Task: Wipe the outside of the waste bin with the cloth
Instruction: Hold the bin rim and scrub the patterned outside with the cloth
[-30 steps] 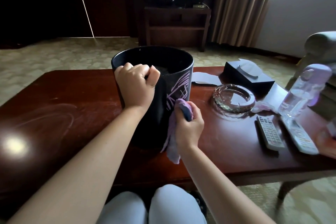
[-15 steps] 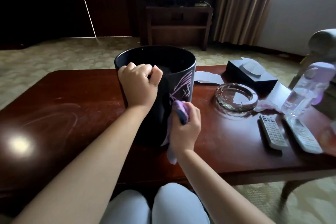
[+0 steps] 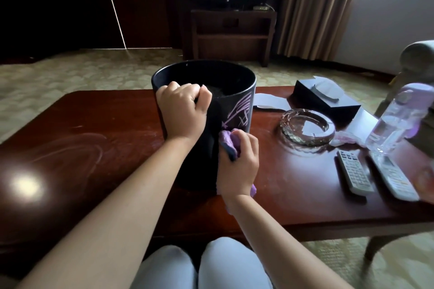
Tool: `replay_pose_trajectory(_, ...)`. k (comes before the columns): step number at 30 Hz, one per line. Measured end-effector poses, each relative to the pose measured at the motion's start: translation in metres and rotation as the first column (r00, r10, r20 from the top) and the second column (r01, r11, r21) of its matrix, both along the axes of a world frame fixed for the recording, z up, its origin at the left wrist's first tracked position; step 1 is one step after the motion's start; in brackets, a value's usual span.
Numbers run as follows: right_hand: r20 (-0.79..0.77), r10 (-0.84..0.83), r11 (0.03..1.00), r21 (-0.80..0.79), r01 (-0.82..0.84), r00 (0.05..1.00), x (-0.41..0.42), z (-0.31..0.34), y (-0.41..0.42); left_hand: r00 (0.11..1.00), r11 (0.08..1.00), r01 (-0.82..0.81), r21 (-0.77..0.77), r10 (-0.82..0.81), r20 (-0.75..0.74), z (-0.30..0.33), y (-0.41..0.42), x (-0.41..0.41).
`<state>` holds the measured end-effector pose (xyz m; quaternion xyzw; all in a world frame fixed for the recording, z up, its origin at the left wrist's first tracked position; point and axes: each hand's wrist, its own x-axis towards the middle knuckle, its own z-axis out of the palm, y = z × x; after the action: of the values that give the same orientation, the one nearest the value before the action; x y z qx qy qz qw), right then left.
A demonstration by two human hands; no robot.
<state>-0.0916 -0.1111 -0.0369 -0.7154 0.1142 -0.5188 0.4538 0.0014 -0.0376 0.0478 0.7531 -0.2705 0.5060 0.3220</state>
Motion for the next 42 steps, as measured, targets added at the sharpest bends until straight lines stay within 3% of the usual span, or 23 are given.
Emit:
replay_pose_trajectory(6,-0.008,-0.004,0.989,-0.148,0.003,1.0,0.001,-0.002,-0.004,1.0,1.0,0.001,0.01,-0.001,0.001,0.001,0.0,0.0)
replay_pose_trajectory(16,0.006,0.006,0.976,-0.217,-0.005,1.0,0.001,0.002,-0.008,1.0,1.0,-0.004,0.0,0.004,-0.013,-0.001,-0.001,-0.001)
replay_pose_trajectory(29,0.038,-0.03,0.992,-0.123,0.035,0.999,0.008,0.021,-0.006,1.0,1.0,0.005,0.023,-0.005,-0.021,0.003,0.001,-0.002)
replay_pose_trajectory(33,-0.06,-0.005,0.988,-0.156,-0.004,0.998,-0.002,-0.011,-0.002,1.0,1.0,0.013,0.024,-0.013,-0.02,0.003,0.001,-0.003)
replay_pose_trajectory(38,0.028,-0.031,0.997,-0.075,0.033,0.999,0.007,0.015,0.001,1.0,1.0,0.011,0.017,-0.01,-0.029,0.004,0.001,-0.004)
replay_pose_trajectory(42,-0.026,-0.026,0.995,-0.092,0.024,0.999,-0.001,-0.011,0.003,0.999,0.999,0.026,0.018,-0.025,-0.041,0.004,0.001,-0.004)
